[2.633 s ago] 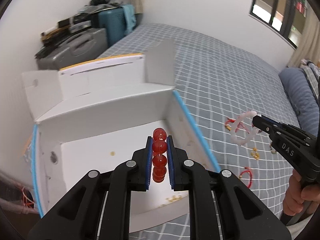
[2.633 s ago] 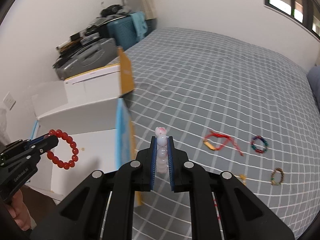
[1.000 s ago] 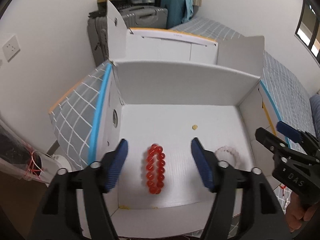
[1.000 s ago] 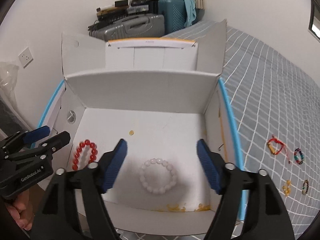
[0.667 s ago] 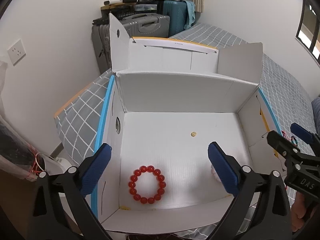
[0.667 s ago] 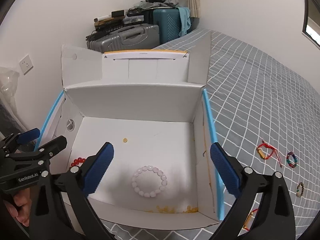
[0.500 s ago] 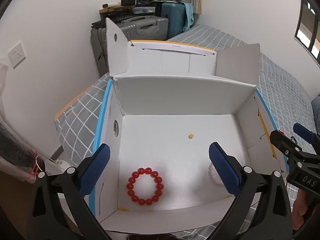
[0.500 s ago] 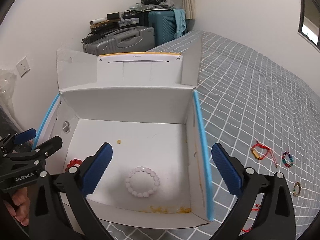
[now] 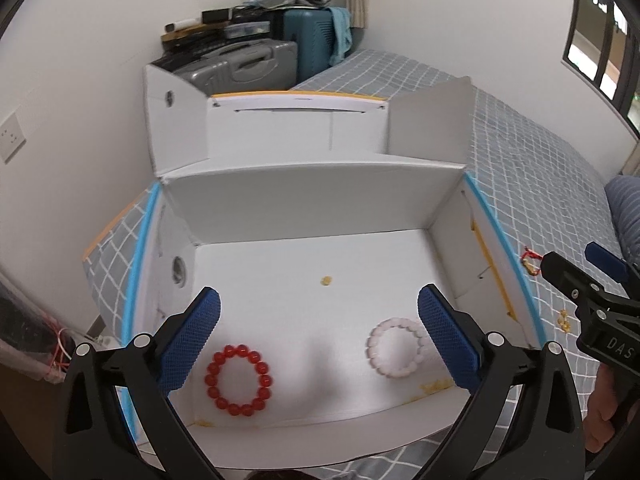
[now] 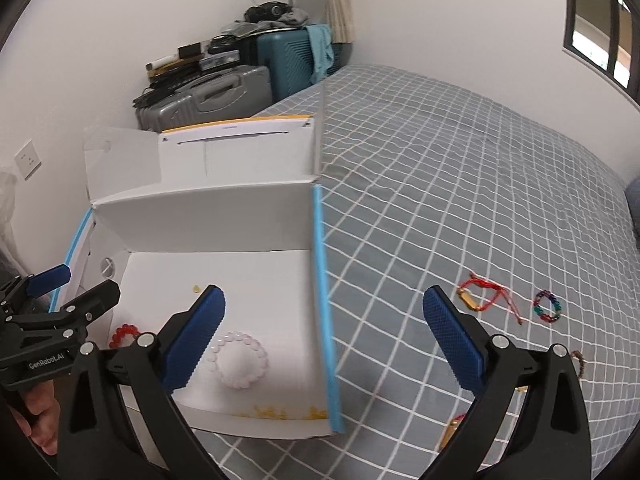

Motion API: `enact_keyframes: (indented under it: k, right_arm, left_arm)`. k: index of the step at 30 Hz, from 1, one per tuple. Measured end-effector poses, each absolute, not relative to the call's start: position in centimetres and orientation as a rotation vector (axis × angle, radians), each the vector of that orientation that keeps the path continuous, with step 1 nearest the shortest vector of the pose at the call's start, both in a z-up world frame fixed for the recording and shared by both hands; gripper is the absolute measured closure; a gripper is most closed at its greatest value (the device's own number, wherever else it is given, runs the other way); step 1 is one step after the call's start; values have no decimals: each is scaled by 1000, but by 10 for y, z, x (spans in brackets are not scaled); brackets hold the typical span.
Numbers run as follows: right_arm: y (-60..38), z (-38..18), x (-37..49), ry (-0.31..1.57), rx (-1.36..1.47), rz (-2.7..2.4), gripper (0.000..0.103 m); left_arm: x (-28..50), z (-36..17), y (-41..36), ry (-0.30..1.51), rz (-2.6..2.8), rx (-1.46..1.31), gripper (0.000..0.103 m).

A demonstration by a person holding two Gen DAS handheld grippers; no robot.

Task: Organize jewelry
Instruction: 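Move both tools back over the remaining bracelets on the bed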

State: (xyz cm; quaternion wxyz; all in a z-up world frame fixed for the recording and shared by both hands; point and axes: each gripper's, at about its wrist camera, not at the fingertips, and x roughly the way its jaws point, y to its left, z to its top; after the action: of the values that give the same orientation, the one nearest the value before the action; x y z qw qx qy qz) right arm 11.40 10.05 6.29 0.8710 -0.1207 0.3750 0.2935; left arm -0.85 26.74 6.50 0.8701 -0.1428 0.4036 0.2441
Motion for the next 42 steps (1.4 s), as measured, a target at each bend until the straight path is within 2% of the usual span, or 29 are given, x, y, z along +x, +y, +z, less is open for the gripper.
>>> enact_keyframes:
  k: [28,42]
  right_arm:
    - [-85,54,179,801,-110,326,8]
    - [-157,31,192,845,-58,208,8]
  left_arm:
    - [90,62,127,878,250,-146,6]
    - [127,36,47,930,123,-42,6]
